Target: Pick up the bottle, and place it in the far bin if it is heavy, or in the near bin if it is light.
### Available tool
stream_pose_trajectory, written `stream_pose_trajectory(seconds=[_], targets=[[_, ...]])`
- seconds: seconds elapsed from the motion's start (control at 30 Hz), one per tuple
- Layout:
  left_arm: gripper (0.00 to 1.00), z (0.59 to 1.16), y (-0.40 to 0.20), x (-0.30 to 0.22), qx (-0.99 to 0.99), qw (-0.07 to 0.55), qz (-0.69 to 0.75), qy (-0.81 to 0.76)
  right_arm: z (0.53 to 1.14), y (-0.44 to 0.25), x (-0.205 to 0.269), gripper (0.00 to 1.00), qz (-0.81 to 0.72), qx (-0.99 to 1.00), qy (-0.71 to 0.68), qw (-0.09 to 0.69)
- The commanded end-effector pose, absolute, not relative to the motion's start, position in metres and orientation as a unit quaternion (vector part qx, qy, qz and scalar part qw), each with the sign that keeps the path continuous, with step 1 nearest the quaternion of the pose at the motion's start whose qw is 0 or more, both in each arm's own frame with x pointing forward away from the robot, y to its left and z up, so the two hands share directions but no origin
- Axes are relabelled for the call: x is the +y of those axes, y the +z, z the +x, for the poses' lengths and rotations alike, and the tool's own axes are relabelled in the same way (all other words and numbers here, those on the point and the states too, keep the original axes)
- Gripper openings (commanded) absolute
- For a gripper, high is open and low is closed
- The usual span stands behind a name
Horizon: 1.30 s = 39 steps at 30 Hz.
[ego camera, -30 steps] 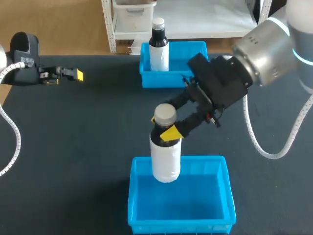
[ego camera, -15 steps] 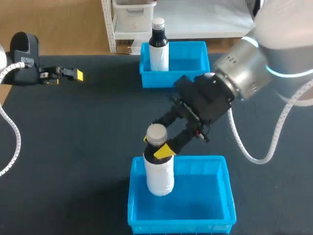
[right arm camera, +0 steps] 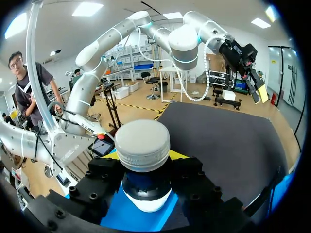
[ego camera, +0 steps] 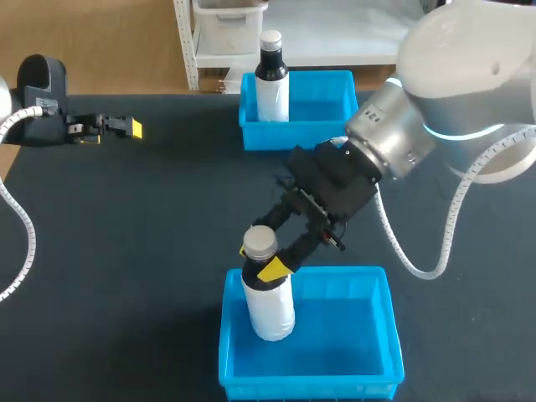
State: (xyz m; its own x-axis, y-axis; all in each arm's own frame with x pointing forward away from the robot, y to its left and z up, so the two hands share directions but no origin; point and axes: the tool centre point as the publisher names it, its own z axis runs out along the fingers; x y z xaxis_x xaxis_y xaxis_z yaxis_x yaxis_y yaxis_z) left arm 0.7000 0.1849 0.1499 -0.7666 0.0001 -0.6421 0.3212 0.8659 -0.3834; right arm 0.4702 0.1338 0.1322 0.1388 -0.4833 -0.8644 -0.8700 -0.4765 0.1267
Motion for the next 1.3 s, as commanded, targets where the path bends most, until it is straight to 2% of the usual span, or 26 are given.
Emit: stream_pose_trajectory(seconds=[0.03,0.17,0.23,0.5,0.77,1.3], targets=[[1.0,0.7,0.15,0.185,0.908,0.33,0.088,-0.243,0.472,0.125,0.135,0.42,-0.725,0.466,0.464,0.206],[1.0,0.7,0.15,0.185,0.908,0.33,0.088,-0.243,0.473,0.122,0.134,0.49,-0.724,0.468,0.465,0.202],[1.0,0.7,0.15,0.185,0.908,0.33,0.088,-0.243,0.474,0.121,0.133,1.0,-0.723,0.47,0.464,0.201],[1.0,0.7,0.15,0.185,0.908,0.33,0.088,-0.243,0.481,0.124,0.121,1.0,-0.723,0.487,0.452,0.189],[1.0,0.7,0.15,0.185,0.908,0.33,0.088,-0.243,0.493,0.137,0.085,1.0,-0.722,0.521,0.423,0.17],[1.0,0.7,0.15,0.185,0.908,0.33,0.088,-0.243,0.576,0.145,0.012,1.0,-0.641,0.623,0.412,0.177]])
